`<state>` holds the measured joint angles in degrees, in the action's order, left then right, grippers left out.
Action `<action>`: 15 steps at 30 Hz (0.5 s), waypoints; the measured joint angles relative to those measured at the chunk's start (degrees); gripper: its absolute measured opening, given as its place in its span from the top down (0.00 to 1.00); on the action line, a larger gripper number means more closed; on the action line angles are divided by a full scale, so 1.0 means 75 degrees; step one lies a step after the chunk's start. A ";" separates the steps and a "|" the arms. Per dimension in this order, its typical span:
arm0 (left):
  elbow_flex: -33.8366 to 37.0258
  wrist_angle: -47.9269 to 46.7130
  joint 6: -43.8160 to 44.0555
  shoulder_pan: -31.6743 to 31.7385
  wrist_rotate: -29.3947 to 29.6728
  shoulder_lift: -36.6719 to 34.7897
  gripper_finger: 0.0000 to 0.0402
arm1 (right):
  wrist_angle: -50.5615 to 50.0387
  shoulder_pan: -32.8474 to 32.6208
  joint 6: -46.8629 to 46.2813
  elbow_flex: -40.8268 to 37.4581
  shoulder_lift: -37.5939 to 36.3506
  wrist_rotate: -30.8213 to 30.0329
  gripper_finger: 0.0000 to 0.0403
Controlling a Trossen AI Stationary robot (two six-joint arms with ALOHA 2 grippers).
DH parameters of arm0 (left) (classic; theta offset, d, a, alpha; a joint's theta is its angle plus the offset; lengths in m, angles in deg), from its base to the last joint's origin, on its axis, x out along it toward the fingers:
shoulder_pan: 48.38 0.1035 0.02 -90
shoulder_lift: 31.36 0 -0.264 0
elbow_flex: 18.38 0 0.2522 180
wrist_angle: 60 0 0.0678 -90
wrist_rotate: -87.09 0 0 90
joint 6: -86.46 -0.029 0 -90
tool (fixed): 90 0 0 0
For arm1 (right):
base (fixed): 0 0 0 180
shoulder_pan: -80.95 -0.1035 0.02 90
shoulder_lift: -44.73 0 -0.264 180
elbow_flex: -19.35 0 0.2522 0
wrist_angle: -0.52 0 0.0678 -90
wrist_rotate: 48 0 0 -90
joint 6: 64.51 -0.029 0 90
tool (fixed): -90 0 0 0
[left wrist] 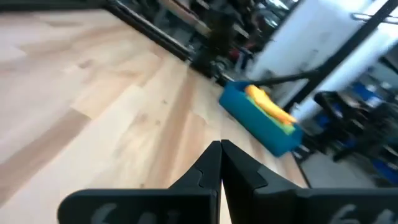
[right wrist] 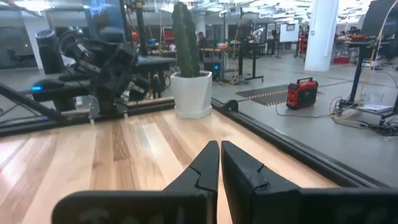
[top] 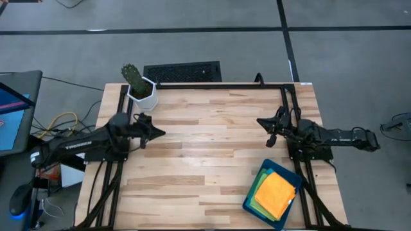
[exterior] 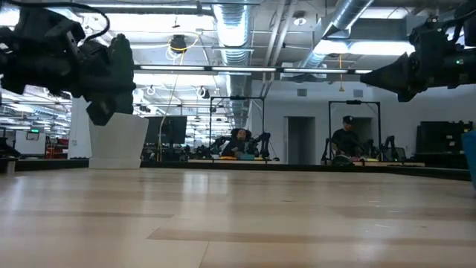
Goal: Fold microfiber towels
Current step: Return to Home Position
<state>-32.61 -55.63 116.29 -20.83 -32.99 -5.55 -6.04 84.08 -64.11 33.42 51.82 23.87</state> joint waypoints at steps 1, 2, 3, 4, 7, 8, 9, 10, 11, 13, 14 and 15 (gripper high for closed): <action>0.0000 -0.0301 -0.0003 -0.0218 0.0388 -0.0237 1.00 | -0.0047 0.0000 0.0001 0.0000 0.0000 0.0002 0.89; 0.0000 -0.0698 -0.0001 -0.0431 0.0721 -0.0487 1.00 | -0.0102 0.0000 0.0000 0.0000 0.0000 0.0003 0.89; 0.0000 -0.1128 -0.0001 -0.0615 0.0995 -0.0735 1.00 | -0.0110 0.0000 0.0000 0.0000 0.0002 0.0003 0.89; 0.0000 -0.1506 -0.0003 -0.0799 0.1257 -0.0990 1.00 | -0.0116 0.0000 0.0000 0.0000 0.0000 0.0003 0.89; -0.0034 -0.1905 -0.0021 -0.1278 0.1962 -0.1712 1.00 | -0.0249 0.0000 0.0000 0.0000 0.0003 0.0003 0.89; -0.0041 -0.1929 -0.0027 -0.1411 0.2161 -0.1962 1.00 | -0.0253 0.0000 0.0002 0.0000 0.0000 0.0003 0.89; -0.0044 -0.1933 -0.0029 -0.1533 0.2315 -0.2238 1.00 | -0.0282 0.0000 0.0001 0.0000 0.0000 0.0003 0.89; -0.0044 -0.1937 -0.0027 -0.1647 0.2432 -0.2514 1.00 | -0.0322 0.0000 0.0002 0.0000 0.0002 0.0003 0.89; -0.0044 -0.1948 -0.0027 -0.1764 0.2520 -0.2785 1.00 | -0.0339 0.0000 0.0000 -0.0003 0.0003 0.0003 0.89; -0.0052 -0.1973 -0.0026 -0.1994 0.2627 -0.3298 1.00 | -0.0338 0.0000 0.0000 -0.0003 0.0000 0.0003 0.89; -0.0054 -0.1955 -0.0027 -0.2100 0.2647 -0.3450 1.00 | -0.0338 0.0000 0.0000 -0.0003 0.0000 0.0003 0.89; -0.0074 -0.1876 -0.0028 -0.2192 0.2644 -0.3436 1.00 | -0.0338 0.0000 0.0001 -0.0003 0.0000 0.0003 0.89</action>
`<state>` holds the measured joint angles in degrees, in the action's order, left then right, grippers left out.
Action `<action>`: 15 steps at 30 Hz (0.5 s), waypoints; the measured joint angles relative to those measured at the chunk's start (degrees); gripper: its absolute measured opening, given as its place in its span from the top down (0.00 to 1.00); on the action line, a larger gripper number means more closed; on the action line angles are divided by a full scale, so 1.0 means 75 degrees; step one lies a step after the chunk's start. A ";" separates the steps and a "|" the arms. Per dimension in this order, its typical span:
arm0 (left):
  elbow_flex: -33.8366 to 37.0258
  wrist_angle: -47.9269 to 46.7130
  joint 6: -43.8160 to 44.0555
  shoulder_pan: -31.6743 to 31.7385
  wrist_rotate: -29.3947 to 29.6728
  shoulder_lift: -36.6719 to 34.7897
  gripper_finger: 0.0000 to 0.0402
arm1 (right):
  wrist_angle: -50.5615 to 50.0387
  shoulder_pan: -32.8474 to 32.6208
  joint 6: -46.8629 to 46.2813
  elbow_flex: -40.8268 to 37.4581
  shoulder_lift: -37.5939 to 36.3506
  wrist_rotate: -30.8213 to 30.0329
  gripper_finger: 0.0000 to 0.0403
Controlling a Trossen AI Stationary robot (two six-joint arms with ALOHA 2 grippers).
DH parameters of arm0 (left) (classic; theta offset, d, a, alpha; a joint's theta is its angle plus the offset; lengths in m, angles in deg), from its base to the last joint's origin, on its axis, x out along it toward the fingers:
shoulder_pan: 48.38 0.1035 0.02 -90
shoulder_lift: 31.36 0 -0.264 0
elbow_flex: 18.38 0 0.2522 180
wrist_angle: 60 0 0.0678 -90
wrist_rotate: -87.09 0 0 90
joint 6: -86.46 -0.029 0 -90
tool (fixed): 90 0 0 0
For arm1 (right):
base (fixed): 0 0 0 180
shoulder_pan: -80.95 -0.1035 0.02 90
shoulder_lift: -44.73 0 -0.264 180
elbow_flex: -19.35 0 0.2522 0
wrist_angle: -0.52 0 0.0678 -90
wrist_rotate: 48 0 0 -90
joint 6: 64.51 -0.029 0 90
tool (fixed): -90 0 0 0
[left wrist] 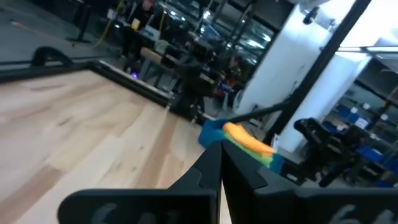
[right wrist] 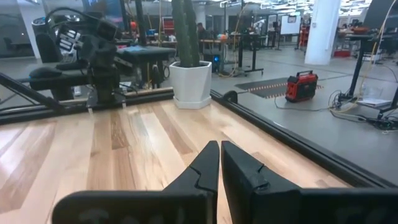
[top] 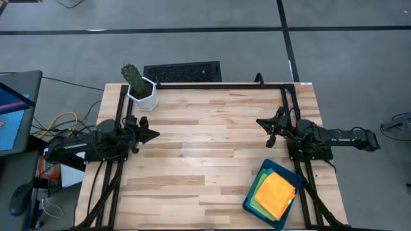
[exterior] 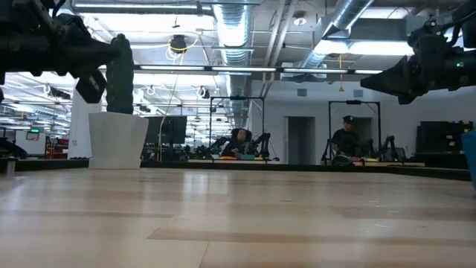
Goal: Fold microfiber towels
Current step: Return to Home Position
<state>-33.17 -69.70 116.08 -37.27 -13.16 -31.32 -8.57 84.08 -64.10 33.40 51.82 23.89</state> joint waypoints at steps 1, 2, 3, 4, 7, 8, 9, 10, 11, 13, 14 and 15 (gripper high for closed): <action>0.0005 0.0064 0.0003 -0.0042 -0.0032 -0.0001 1.00 | -0.0003 0.0000 0.0000 0.0000 0.0000 0.0000 0.89; 0.0013 0.0150 0.0001 -0.0076 -0.0036 0.0022 1.00 | 0.0000 0.0000 -0.0001 0.0000 0.0003 0.0000 0.89; 0.0007 0.0261 0.0001 -0.0089 -0.0037 0.0046 1.00 | 0.0000 0.0000 0.0001 0.0000 0.0000 0.0000 0.89; -0.0007 0.0217 0.0001 -0.0098 -0.0039 0.0058 1.00 | -0.0030 0.0000 -0.0001 0.0000 0.0000 0.0000 0.89; -0.0003 -0.0177 -0.0001 -0.0101 0.0019 0.0093 1.00 | -0.0056 0.0000 -0.0001 0.0000 0.0000 0.0000 0.89; -0.0007 -0.0235 0.0001 -0.0101 0.0030 0.0095 1.00 | -0.0087 0.0000 -0.0001 0.0000 0.0000 0.0003 0.89; -0.0014 -0.0289 0.0000 -0.0101 0.0038 0.0097 1.00 | -0.0164 -0.0003 0.0001 0.0000 0.0000 0.0000 0.89; -0.0022 -0.0295 0.0001 -0.0101 0.0058 0.0106 1.00 | -0.0172 0.0000 0.0001 0.0000 0.0003 0.0003 0.89; -0.0022 -0.0309 0.0001 -0.0101 0.0073 0.0125 1.00 | -0.0167 -0.0003 0.0001 0.0000 0.0001 0.0003 0.89; -0.0022 -0.0324 -0.0002 -0.0101 0.0089 0.0127 1.00 | -0.0172 -0.0002 0.0000 0.0000 0.0003 0.0003 0.89; -0.0022 -0.0324 -0.0001 -0.0101 0.0089 0.0124 1.00 | -0.0170 -0.0002 -0.0001 0.0000 0.0002 0.0003 0.89; -0.0025 -0.0330 0.0001 -0.0101 0.0089 0.0124 1.00 | -0.0172 -0.0001 -0.0001 0.0000 0.0001 0.0003 0.89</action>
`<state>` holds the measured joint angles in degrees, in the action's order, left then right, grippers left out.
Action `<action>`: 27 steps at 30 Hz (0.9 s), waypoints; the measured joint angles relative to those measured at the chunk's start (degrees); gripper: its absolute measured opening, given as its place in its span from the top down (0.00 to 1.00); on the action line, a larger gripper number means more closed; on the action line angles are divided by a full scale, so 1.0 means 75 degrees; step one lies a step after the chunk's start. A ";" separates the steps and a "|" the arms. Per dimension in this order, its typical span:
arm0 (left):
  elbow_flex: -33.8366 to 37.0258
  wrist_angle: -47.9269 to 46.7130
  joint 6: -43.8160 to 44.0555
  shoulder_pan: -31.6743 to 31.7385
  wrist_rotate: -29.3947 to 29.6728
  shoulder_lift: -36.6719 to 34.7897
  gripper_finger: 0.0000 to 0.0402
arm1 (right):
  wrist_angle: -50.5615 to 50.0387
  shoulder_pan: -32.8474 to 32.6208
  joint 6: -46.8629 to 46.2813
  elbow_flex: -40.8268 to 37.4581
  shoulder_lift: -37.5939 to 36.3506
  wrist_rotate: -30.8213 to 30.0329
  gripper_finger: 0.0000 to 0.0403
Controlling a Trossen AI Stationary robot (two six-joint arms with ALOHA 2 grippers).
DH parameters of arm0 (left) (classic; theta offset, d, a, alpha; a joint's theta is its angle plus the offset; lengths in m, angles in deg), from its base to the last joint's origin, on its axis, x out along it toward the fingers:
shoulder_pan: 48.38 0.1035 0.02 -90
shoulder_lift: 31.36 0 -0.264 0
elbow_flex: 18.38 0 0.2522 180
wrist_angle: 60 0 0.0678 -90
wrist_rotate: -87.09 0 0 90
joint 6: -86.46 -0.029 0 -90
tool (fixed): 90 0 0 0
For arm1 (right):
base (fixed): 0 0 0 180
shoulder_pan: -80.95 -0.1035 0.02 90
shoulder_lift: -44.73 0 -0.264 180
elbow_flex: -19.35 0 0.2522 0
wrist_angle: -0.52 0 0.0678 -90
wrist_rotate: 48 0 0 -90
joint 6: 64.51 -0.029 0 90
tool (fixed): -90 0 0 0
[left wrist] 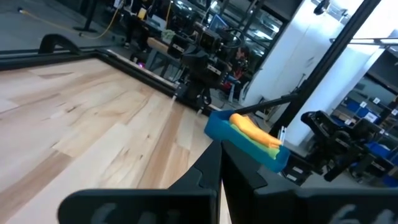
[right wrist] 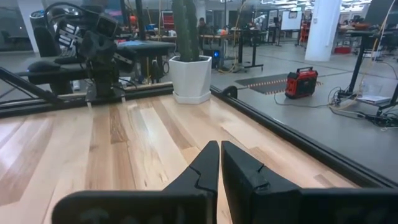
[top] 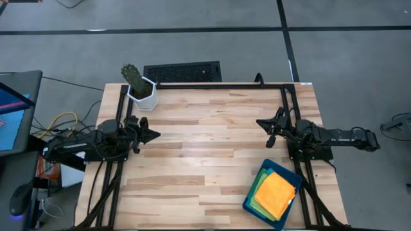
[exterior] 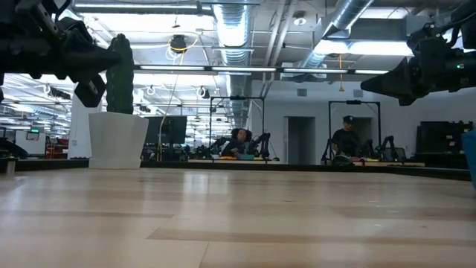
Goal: Fold microfiber towels
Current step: Return to Home Position
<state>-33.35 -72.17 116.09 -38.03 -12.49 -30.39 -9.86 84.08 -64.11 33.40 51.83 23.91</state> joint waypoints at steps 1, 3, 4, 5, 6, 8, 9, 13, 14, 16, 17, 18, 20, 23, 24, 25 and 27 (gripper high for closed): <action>0.0000 -0.0007 -0.0002 0.0000 0.0000 0.0002 1.00 | 0.0000 -0.0002 0.0003 0.0000 0.0002 0.0000 0.89; 0.0000 -0.0013 -0.0003 0.0000 0.0000 0.0003 1.00 | 0.0002 -0.0002 0.0001 0.0000 0.0002 0.0000 0.89; 0.0000 -0.0016 -0.0003 0.0000 0.0000 0.0003 1.00 | 0.0002 -0.0002 0.0003 0.0000 0.0002 0.0000 0.89; -0.0003 -0.0019 0.0000 0.0000 0.0000 0.0003 1.00 | 0.0003 -0.0002 0.0003 0.0000 0.0002 0.0000 0.89; -0.0003 -0.0024 -0.0003 0.0000 0.0000 0.0003 1.00 | 0.0003 -0.0002 0.0001 0.0000 0.0001 0.0000 0.89; -0.0003 -0.0026 -0.0003 0.0000 0.0000 0.0003 1.00 | 0.0003 -0.0002 0.0001 -0.0003 0.0002 0.0000 0.89; -0.0003 -0.0026 -0.0002 0.0000 0.0000 0.0003 1.00 | 0.0003 -0.0002 0.0003 -0.0003 0.0001 0.0000 0.89; -0.0003 -0.0033 -0.0002 0.0000 0.0000 0.0003 1.00 | 0.0003 -0.0002 0.0000 -0.0003 0.0002 0.0000 0.89; -0.0003 -0.0035 0.0000 0.0000 0.0000 0.0003 1.00 | 0.0003 -0.0002 0.0001 -0.0003 0.0002 0.0000 0.89; -0.0003 -0.0038 -0.0003 0.0000 0.0000 0.0003 1.00 | 0.0003 -0.0002 0.0000 -0.0003 0.0002 0.0000 0.89; -0.0003 -0.0041 -0.0003 -0.0006 0.0000 0.0003 1.00 | 0.0003 -0.0002 0.0003 -0.0003 0.0002 0.0000 0.89; -0.0003 -0.0043 -0.0003 -0.0037 0.0000 0.0003 1.00 | 0.0003 -0.0002 0.0003 -0.0003 0.0002 0.0000 0.89; -0.0003 -0.0044 -0.0003 -0.0147 0.0000 0.0039 1.00 | 0.0005 -0.0002 0.0000 -0.0003 0.0002 0.0000 0.89; -0.0003 -0.0047 -0.0003 -0.0291 -0.0003 0.0160 1.00 | 0.0006 -0.0002 0.0001 -0.0003 0.0001 0.0000 0.89; -0.0003 -0.0050 -0.0003 -0.0312 -0.0003 0.0188 1.00 | 0.0006 -0.0002 0.0002 -0.0003 0.0002 0.0000 0.89; -0.0003 -0.0050 -0.0003 -0.0331 -0.0003 0.0209 1.00 | 0.0003 -0.0002 0.0003 -0.0003 0.0002 0.0000 0.89; -0.0003 -0.0050 -0.0003 -0.0332 -0.0004 0.0239 1.00 | 0.0006 -0.0002 0.0003 -0.0003 0.0002 0.0000 0.89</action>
